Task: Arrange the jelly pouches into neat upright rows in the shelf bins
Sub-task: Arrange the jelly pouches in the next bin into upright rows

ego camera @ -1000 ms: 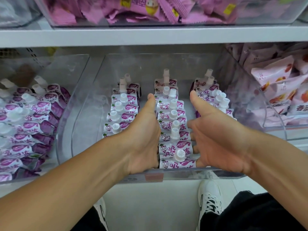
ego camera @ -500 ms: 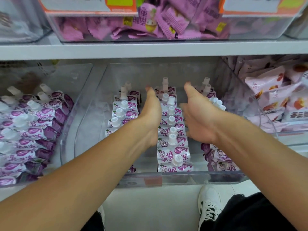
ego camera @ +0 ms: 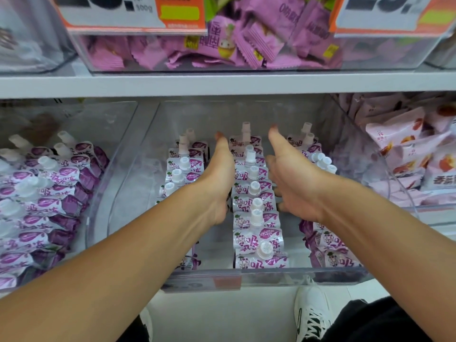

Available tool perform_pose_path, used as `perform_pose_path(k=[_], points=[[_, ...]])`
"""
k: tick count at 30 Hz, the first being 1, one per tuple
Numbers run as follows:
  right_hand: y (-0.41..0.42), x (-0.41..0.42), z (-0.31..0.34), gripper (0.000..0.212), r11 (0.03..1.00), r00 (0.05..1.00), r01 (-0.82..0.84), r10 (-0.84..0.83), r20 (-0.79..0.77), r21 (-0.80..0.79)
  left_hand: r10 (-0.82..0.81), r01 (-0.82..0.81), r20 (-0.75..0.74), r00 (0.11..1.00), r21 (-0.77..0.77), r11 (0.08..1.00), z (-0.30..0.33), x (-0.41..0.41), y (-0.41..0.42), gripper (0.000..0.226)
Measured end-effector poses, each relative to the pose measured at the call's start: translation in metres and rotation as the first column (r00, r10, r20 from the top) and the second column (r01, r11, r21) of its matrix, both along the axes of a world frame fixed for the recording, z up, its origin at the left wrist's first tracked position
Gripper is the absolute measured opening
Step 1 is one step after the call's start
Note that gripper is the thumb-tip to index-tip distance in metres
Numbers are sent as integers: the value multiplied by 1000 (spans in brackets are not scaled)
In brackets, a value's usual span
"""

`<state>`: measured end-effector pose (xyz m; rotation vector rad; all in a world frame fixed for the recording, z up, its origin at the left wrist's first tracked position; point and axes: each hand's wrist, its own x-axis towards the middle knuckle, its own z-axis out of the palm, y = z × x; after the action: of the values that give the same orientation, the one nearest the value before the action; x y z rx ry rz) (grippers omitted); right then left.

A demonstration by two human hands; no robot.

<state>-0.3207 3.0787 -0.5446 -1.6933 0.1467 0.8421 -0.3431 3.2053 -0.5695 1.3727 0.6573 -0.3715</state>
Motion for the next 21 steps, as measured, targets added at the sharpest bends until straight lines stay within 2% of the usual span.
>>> perform_pose_path(k=[4, 7, 10, 13, 16, 17, 19, 21], points=[[-1, 12, 10, 103, 995, 994, 103, -103, -23, 9, 83, -83, 13, 996, -7, 997, 7, 12, -1, 94], [7, 24, 21, 108, 983, 981, 183, -184, -56, -31, 121, -122, -37, 992, -35, 992, 10, 24, -2, 98], [12, 31, 25, 101, 983, 981, 183, -182, -68, 3, 162, -163, -50, 986, -30, 986, 10, 34, 1, 106], [15, 29, 27, 86, 986, 987, 161, -159, -25, 50, 114, -116, -49, 992, -33, 993, 9, 39, 3, 113], [16, 27, 24, 86, 975, 980, 199, -197, -29, 94, 46, -46, -16, 999, 17, 999, 19, 28, -1, 96], [15, 25, 26, 85, 973, 979, 204, -202, -34, 104, 30, -31, -19, 999, -18, 999, 23, 25, -2, 95], [17, 19, 31, 80, 979, 982, 188, -186, -31, 84, 24, -25, -11, 1000, -84, 996, 29, 20, 3, 92], [18, 11, 39, 78, 986, 985, 166, -165, 48, -14, 26, -24, 41, 999, -45, 999, 36, 11, 14, 77]])
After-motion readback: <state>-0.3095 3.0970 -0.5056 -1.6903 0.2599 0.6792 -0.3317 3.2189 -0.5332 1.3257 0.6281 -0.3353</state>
